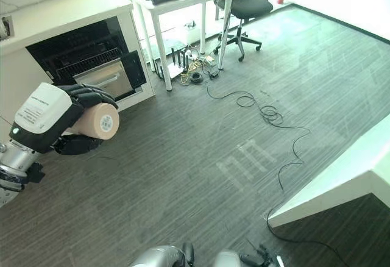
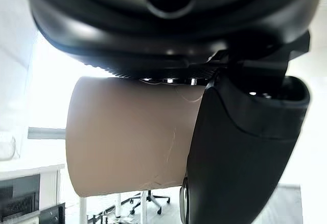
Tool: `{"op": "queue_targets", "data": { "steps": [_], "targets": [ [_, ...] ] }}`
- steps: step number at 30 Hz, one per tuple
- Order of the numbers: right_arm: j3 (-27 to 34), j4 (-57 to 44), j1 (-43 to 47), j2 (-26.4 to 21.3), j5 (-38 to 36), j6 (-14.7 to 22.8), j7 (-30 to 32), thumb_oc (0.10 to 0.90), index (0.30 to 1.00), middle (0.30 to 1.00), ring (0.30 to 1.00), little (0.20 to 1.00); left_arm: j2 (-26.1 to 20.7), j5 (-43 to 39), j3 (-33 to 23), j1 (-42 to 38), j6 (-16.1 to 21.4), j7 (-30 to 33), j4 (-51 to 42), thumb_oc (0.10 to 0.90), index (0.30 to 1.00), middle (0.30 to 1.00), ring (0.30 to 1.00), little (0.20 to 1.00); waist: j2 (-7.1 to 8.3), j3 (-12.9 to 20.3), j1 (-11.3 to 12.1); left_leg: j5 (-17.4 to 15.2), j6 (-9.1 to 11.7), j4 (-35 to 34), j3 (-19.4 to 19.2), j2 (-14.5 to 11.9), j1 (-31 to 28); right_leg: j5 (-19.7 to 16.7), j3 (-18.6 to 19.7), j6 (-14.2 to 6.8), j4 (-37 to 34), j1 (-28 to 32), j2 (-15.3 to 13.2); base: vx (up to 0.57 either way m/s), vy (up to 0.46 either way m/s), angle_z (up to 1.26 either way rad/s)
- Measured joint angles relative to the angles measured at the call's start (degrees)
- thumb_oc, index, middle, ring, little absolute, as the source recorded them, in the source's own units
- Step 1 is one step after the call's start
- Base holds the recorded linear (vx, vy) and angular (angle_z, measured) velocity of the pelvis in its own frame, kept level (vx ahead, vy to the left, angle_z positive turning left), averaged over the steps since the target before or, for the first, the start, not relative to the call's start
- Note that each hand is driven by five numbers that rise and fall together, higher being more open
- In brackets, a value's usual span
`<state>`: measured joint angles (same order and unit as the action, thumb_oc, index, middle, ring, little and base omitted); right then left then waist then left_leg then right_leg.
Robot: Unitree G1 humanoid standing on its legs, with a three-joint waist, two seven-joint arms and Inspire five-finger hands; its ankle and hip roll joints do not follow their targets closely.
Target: Place the dishes in the dishwasher.
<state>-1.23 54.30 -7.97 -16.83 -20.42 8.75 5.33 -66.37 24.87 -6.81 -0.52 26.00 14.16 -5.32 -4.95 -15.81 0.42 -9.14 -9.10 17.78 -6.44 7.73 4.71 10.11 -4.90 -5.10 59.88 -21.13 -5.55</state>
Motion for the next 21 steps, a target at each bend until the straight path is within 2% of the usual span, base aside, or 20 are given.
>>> {"op": "queue_targets", "data": {
  "steps": [1,2,3,4,5,6,7,9,10,11,12,13,14,15,16,17,18,19,20,21],
  "targets": [
    [-0.66,-0.13,0.23,-0.35,-0.03,0.04,0.03,0.8,0.9,0.9,0.9,0.9,0.31,-0.09,0.85,-1.05,-0.38,0.53,0.81,0.4,0.3,0.3,0.3,0.3,-0.16,-0.39,-1.89,-1.18,4.58,-2.53,0.39,0.02,-1.74,0.01,-1.12,1.61,-8.83,-2.85,3.3,0.59,-0.185,0.86],
    [-1.82,0.78,0.39,0.83,-0.05,-0.42,-0.03,0.8,0.9,0.9,0.9,0.9,-2.06,-1.29,2.4,-4.53,-1.12,0.71,2.05,0.4,0.3,0.3,0.3,0.3,3.63,-1.73,-4.6,-6.83,0.66,8.3,2.37,0.08,-0.88,-0.91,-2.49,1.57,-19.98,-5.16,1.98,0.49,-0.183,0.91],
    [-1.82,0.78,0.39,0.83,-0.05,-0.42,-0.03,0.8,0.9,0.9,0.9,0.9,-2.06,-1.29,2.4,-4.53,-1.12,0.71,2.05,0.4,0.3,0.3,0.3,0.3,3.63,-1.73,-4.6,-6.83,0.66,8.3,2.37,0.08,-0.88,-0.91,-2.49,1.57,-19.98,-5.16,1.98,0.35,-0.12,1.17],
    [-2.37,4.38,-0.66,1.26,-0.04,-0.59,-1.26,0.8,0.9,0.9,0.9,0.9,-2.83,-2.8,3.64,-9.4,-3.41,1.94,1.79,0.4,0.3,0.3,0.3,0.3,4.78,-2.2,-5.09,-10.48,2.59,9.87,4.79,-0.35,-2.43,-4.91,-5.25,2.55,-34.48,-7.63,0.2,0.3,-0.116,0.58],
    [-1.98,8.09,0.06,1.13,-0.03,-1.77,-1.29,0.8,0.9,0.9,0.9,0.9,-3.03,-3.95,5.03,-10.47,-4.65,2.38,2.48,0.4,0.3,0.3,0.3,0.3,4.46,-2.45,-4.99,-11.95,2.07,9.69,4.95,-0.09,-4.25,-7.76,-6.46,3.48,-37.46,-8.83,-0.1,0.39,-0.189,0.63],
    [-1.77,10.05,0.0,0.58,-0.03,-2.74,-1.44,0.8,0.9,0.9,0.9,0.9,-3.11,-4.07,6.13,-10.64,-5.1,2.46,3.97,0.4,0.3,0.3,0.3,0.3,3.96,-2.62,-4.84,-12.8,3.9,7.52,4.59,-0.21,-7.32,-10.15,-8.13,6.21,-36.9,-8.67,0.36,0.45,-0.228,0.11],
    [-1.12,11.53,-0.82,-0.03,-0.01,-3.19,-1.97,0.8,0.9,0.9,0.9,0.9,-3.08,-4.38,8.07,-10.26,-5.13,2.51,6.09,0.4,0.3,0.3,0.3,0.3,2.4,-1.95,-4.62,-12.91,4.56,3.78,4.26,-0.74,-11.68,-10.35,-10.29,9.41,-35.52,-6.75,1.31,0.37,-0.18,-0.11],
    [0.21,13.2,-2.94,-0.45,-0.12,-3.28,-2.3,0.8,0.9,0.9,0.9,0.9,-2.73,-4.38,8.85,-7.04,-6.57,1.32,7.06,0.4,0.3,0.3,0.3,0.3,1.27,0.62,-4.51,-12.43,5.44,1.1,5.62,-0.3,-17.25,-9.36,-8.3,11.74,-39.63,1.39,6.73,0.41,-0.145,-0.11],
    [0.31,13.32,-3.04,-1.38,-0.22,-3.7,-2.4,0.8,0.9,0.9,0.9,0.9,-1.25,-4.36,8.86,-6.52,-6.84,1.16,6.92,0.4,0.3,0.3,0.3,0.3,-0.44,0.7,-4.75,-12.29,5.72,0.63,5.69,-0.88,-19.05,-12.36,-6.33,14.38,-40.93,2.93,8.24,0.38,-0.137,-0.01],
    [0.72,13.45,-2.33,-2.06,-0.42,-4.42,-2.53,0.8,0.9,0.9,0.9,0.9,-0.5,-4.38,8.77,-5.41,-7.26,1.01,6.26,0.4,0.3,0.3,0.3,0.3,-1.65,1.02,-4.45,-10.93,8.0,0.0,5.16,-1.42,-19.93,-10.57,-6.84,15.71,-39.77,3.37,8.37,0.31,-0.137,-0.15],
    [1.36,13.43,-0.87,-2.06,-0.72,-5.16,-2.8,0.8,0.9,0.9,0.9,0.9,-0.65,-4.31,8.7,-4.4,-7.87,-0.01,5.04,0.4,0.3,0.3,0.3,0.3,-0.79,1.02,-3.8,-6.88,11.82,2.75,4.16,-0.17,-19.49,-8.61,-4.97,16.32,-37.62,3.55,7.65,0.25,-0.144,-0.37],
    [1.48,13.16,0.24,-2.21,-0.99,-5.04,-3.26,0.8,0.9,0.9,0.9,0.9,-0.74,-4.35,8.66,-3.56,-8.23,-0.74,3.34,0.4,0.3,0.3,0.3,0.3,0.06,1.03,-3.08,-3.38,12.54,9.28,3.17,0.33,-16.31,-6.92,-2.85,15.68,-37.41,4.83,7.07,0.24,-0.169,-0.28],
    [1.51,12.67,1.16,-2.31,-0.99,-4.84,-3.73,0.8,0.9,0.9,0.9,0.9,-0.87,-4.36,8.6,-3.18,-8.36,-1.13,1.36,0.4,0.3,0.3,0.3,0.3,0.46,0.92,-3.0,-2.16,12.53,16.65,3.06,-0.34,-13.12,-5.42,-2.59,14.62,-37.58,6.52,6.55,0.19,-0.141,-0.11],
    [2.03,13.26,2.9,-2.16,-0.99,-3.94,-4.36,0.8,0.9,0.9,0.9,0.9,-1.01,-4.44,8.03,-3.2,-8.23,-1.57,-1.69,0.4,0.3,0.3,0.3,0.3,1.48,0.33,-2.19,-0.08,13.67,29.15,1.52,-2.52,-6.04,-2.45,-1.7,14.75,-38.01,8.93,5.82,0.18,-0.091,0.02],
    [2.58,13.55,4.07,-2.0,-1.06,-2.94,-4.54,0.8,0.9,0.9,0.9,0.9,-1.06,-4.47,7.2,-3.4,-7.79,-2.58,-4.32,0.4,0.3,0.3,0.3,0.3,3.02,-0.54,-1.27,0.45,13.66,36.07,-0.12,-3.85,1.2,-1.64,-1.47,14.16,-38.91,11.54,4.36,0.19,-0.02,0.03],
    [2.59,13.44,4.25,-1.99,-1.11,-2.31,-4.62,0.8,0.9,0.9,0.9,0.9,-1.08,-4.59,6.91,-3.43,-7.24,-2.94,-5.19,0.4,0.3,0.3,0.3,0.3,3.74,-0.71,-0.38,0.46,13.4,35.06,-0.55,-4.45,4.98,-1.36,-1.41,13.43,-39.94,13.18,3.27,0.3,0.047,0.01],
    [2.72,13.31,4.63,-2.33,-1.81,-1.37,-5.05,0.8,0.9,0.9,0.9,0.9,-1.3,-5.85,6.31,-3.51,-6.21,-3.67,-5.29,0.4,0.3,0.3,0.3,0.3,4.43,-0.96,0.41,0.17,12.55,28.25,-1.41,-4.63,8.5,-0.94,-0.86,11.81,-42.04,15.84,1.88,0.28,0.095,-0.09],
    [2.66,13.32,5.8,-3.16,-2.3,-1.26,-5.48,0.8,0.9,0.9,0.9,0.9,-1.4,-6.68,5.73,-3.51,-5.72,-3.76,-4.61,0.4,0.3,0.3,0.3,0.3,4.17,-1.11,1.32,0.45,12.02,18.56,-1.67,-4.8,10.7,-0.21,0.37,10.08,-43.62,18.34,1.38,0.3,0.124,-0.27],
    [2.56,13.45,6.62,-3.61,-2.3,-1.46,-5.63,0.8,0.9,0.9,0.9,0.9,-1.34,-6.83,5.37,-3.57,-5.6,-3.75,-3.72,0.4,0.3,0.3,0.3,0.3,3.53,-1.05,1.57,1.44,11.36,10.58,-1.5,-4.88,11.18,0.83,1.0,9.87,-44.32,19.95,1.23,0.22,0.128,-0.65],
    [2.18,13.1,7.38,-4.07,-2.29,-1.1,-5.94,0.8,0.9,0.9,0.9,0.9,-1.4,-6.94,4.4,-3.41,-5.66,-3.71,-1.47,0.4,0.3,0.3,0.3,0.3,2.7,-1.05,2.44,4.6,11.56,-1.97,-1.42,-5.48,10.25,1.69,2.82,8.26,-43.68,21.09,0.93,0.3,0.2,-0.81]
  ]
}}
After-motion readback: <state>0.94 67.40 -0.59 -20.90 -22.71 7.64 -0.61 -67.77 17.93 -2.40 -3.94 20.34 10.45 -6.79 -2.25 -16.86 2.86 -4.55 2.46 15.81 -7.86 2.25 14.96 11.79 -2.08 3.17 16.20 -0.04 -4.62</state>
